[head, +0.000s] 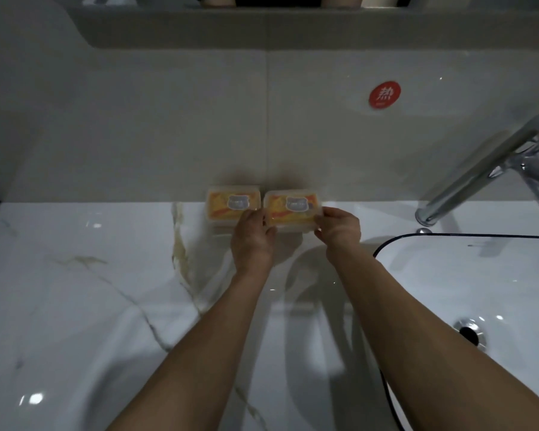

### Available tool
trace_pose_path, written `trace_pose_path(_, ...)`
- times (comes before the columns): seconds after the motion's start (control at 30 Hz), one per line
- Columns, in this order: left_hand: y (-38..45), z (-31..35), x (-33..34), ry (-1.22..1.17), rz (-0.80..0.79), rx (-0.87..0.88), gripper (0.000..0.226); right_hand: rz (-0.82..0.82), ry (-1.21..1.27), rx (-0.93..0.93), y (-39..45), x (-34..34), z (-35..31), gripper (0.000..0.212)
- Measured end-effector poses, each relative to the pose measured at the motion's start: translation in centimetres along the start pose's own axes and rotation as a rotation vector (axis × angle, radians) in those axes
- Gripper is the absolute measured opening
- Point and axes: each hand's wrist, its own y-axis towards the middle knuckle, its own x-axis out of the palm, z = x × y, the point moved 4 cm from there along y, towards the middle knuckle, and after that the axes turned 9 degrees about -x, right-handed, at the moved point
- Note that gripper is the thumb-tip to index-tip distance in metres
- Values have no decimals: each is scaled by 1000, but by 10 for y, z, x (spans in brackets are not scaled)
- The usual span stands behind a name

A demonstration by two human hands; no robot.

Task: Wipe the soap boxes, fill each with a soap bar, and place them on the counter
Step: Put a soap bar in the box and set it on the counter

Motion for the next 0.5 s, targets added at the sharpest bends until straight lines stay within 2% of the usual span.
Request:
trace_pose_path(0.27,12,0,4,202,16,11,20,11,-98,-19,7,11,6,23)
trace_pose_path(0.37,14,-1,4,175,0,23,21,8,-134,-39,7,15,6,21)
trace_pose_path(0.5,11,-1,-6,69,21,60,35,13,-188,-50,7,16,9,27)
